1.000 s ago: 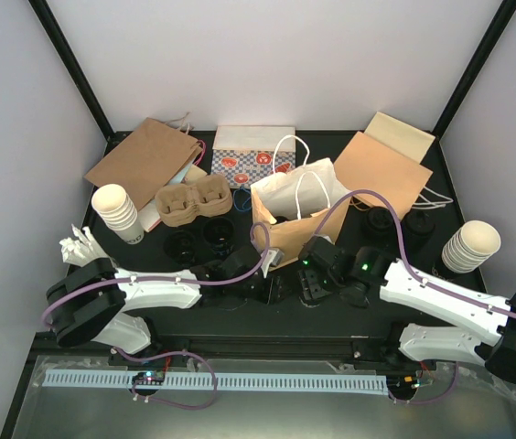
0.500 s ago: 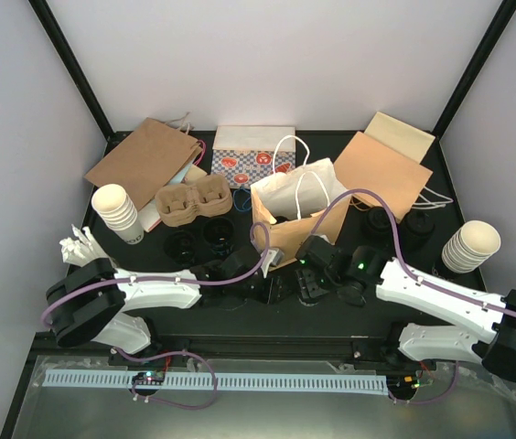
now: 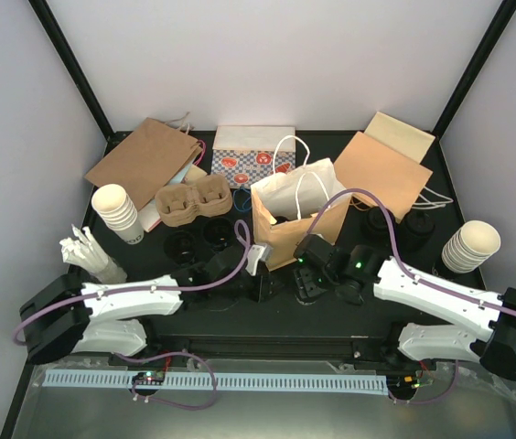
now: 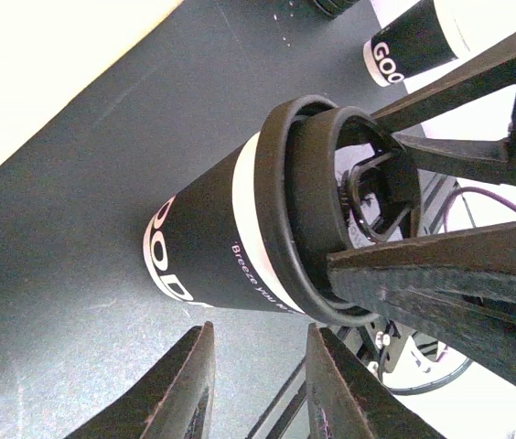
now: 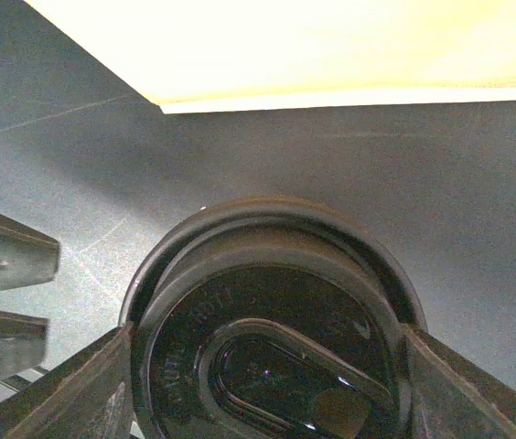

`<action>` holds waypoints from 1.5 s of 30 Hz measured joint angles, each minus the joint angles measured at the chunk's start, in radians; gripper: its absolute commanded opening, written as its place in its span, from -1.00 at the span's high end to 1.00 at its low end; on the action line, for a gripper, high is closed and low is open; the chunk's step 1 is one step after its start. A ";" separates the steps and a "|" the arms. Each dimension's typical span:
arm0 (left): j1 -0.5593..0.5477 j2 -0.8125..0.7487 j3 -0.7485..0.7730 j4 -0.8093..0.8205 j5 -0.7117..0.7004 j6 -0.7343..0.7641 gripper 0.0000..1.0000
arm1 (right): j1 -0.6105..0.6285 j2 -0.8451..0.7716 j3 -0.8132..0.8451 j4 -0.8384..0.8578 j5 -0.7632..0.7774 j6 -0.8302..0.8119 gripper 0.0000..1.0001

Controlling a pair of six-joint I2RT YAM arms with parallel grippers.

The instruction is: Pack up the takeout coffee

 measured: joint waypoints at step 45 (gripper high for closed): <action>0.076 -0.047 -0.074 0.040 0.074 -0.034 0.36 | 0.057 0.047 0.027 0.037 -0.065 -0.102 -0.35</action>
